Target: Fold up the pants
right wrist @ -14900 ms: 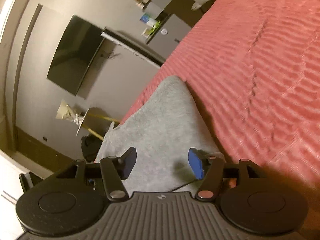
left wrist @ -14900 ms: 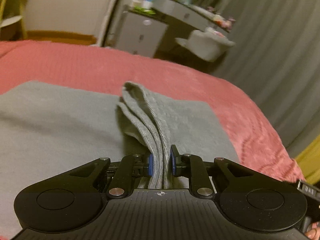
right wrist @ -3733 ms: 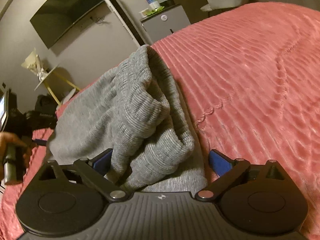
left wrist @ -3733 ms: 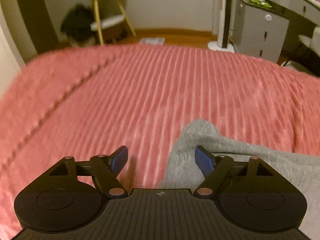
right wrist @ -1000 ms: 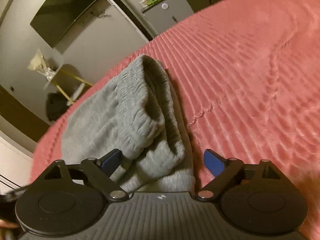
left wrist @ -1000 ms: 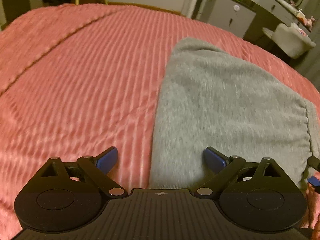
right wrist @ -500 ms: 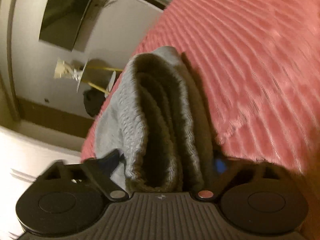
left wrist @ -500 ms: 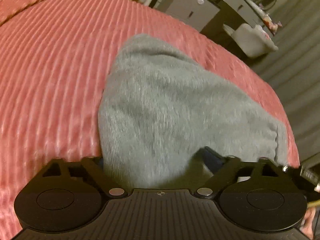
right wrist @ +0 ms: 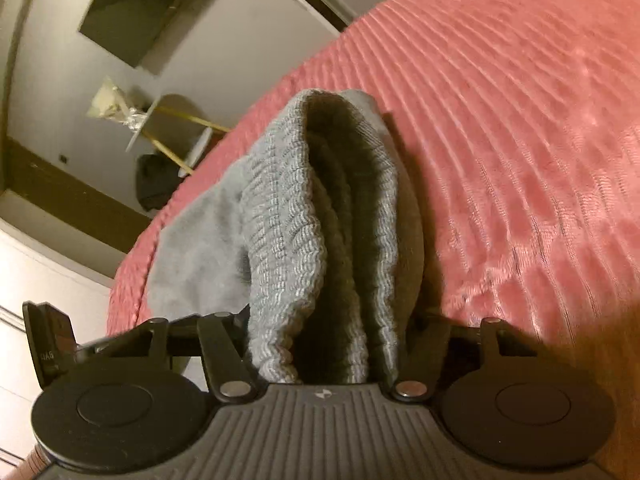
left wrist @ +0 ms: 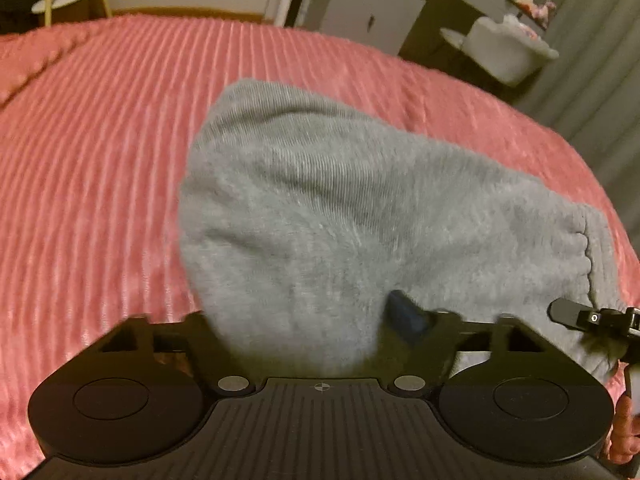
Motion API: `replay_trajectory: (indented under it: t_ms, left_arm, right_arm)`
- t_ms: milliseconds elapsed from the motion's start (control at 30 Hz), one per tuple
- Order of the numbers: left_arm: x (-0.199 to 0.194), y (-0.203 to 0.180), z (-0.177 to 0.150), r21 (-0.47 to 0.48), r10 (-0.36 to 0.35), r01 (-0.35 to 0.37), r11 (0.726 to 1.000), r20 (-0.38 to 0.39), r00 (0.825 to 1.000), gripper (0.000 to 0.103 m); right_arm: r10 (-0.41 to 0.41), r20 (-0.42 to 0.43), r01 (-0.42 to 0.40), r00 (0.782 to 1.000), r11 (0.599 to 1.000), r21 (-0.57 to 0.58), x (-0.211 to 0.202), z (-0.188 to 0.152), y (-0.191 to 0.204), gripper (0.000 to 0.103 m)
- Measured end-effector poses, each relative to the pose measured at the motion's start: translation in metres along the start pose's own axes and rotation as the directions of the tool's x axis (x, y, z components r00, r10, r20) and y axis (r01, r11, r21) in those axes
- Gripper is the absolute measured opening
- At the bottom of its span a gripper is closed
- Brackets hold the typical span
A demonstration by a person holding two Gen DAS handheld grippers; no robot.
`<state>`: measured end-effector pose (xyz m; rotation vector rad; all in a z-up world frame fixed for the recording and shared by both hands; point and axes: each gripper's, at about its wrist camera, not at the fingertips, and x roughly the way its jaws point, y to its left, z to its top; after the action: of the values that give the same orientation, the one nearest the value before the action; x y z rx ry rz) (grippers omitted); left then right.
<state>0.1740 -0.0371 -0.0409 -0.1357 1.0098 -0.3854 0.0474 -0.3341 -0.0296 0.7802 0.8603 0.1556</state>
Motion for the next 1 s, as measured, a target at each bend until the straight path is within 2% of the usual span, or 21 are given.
replay_trajectory:
  t_ms: [67, 167, 500, 533, 600, 800, 1000]
  left_arm:
    - [-0.010, -0.003, -0.001, 0.017, 0.018, -0.018, 1.000, 0.026, 0.999, 0.049]
    - [-0.023, -0.008, -0.001, 0.027, 0.019, -0.021, 0.999, 0.048, 0.999, 0.043]
    - [-0.055, -0.016, -0.004, 0.026, -0.011, 0.009, 1.000, 0.098, 0.995, 0.039]
    - [-0.059, -0.016, -0.003, 0.026, -0.015, 0.012, 1.000, 0.100, 0.995, 0.038]
    - [-0.068, -0.017, -0.002, 0.024, -0.015, 0.012, 1.000, 0.117, 0.993, 0.037]
    - [-0.080, -0.021, 0.014, 0.011, -0.032, 0.031, 0.999, 0.171, 0.985, 0.034]
    - [-0.078, -0.034, 0.032, 0.037, -0.025, 0.017, 0.999, 0.215, 0.976, 0.034]
  right_arm:
    - [-0.022, 0.022, 0.022, 1.000, 1.000, -0.018, -0.006, -0.005, 0.008, 0.057]
    - [-0.024, 0.051, 0.026, 0.998, 0.999, -0.046, -0.014, -0.005, 0.025, 0.056]
    - [-0.015, 0.090, 0.030, 0.996, 0.985, -0.167, -0.046, -0.014, 0.077, 0.055]
    - [-0.018, 0.092, 0.034, 0.996, 0.984, -0.173, -0.035, -0.010, 0.093, 0.055]
    - [-0.019, 0.098, 0.037, 0.995, 0.982, -0.185, -0.039, -0.010, 0.101, 0.055]
    - [-0.002, 0.148, 0.033, 0.989, 0.978, -0.207, -0.049, 0.002, 0.115, 0.055]
    - [-0.014, 0.189, 0.056, 0.982, 0.975, -0.216, -0.049, 0.015, 0.120, 0.055]
